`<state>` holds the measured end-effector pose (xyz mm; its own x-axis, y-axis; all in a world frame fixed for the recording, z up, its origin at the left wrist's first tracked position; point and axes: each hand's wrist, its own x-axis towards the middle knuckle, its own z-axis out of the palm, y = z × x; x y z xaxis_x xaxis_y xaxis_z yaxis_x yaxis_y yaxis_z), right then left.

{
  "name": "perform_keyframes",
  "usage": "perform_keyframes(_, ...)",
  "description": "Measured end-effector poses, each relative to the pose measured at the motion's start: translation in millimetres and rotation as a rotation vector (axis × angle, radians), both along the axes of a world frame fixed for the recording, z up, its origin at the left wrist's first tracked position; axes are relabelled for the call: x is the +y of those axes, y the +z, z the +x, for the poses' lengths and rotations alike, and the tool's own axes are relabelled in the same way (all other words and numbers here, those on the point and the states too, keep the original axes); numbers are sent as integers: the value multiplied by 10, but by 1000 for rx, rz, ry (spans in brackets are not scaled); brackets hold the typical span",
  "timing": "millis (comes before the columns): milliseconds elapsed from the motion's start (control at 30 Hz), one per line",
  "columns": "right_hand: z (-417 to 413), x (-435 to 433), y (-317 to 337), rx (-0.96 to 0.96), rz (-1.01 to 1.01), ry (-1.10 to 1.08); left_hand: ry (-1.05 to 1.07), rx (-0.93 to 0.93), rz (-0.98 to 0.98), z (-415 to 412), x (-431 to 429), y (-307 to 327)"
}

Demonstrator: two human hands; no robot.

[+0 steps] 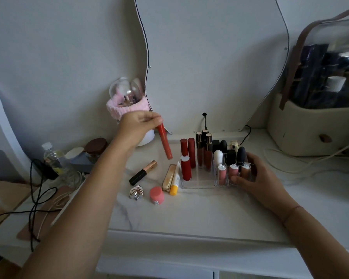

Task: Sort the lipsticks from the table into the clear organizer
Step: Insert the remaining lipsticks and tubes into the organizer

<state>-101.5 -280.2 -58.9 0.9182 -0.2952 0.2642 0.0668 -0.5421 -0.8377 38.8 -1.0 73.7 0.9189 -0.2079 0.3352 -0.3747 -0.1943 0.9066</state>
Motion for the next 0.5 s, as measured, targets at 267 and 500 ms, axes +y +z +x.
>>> perform_keyframes(267,-8,8,9,-3,24,5,-166,-140,-4,-306,-487,278)
perform_keyframes(500,4,11,1,-14,35,12,-95,-173,220,-284,-705,-198)
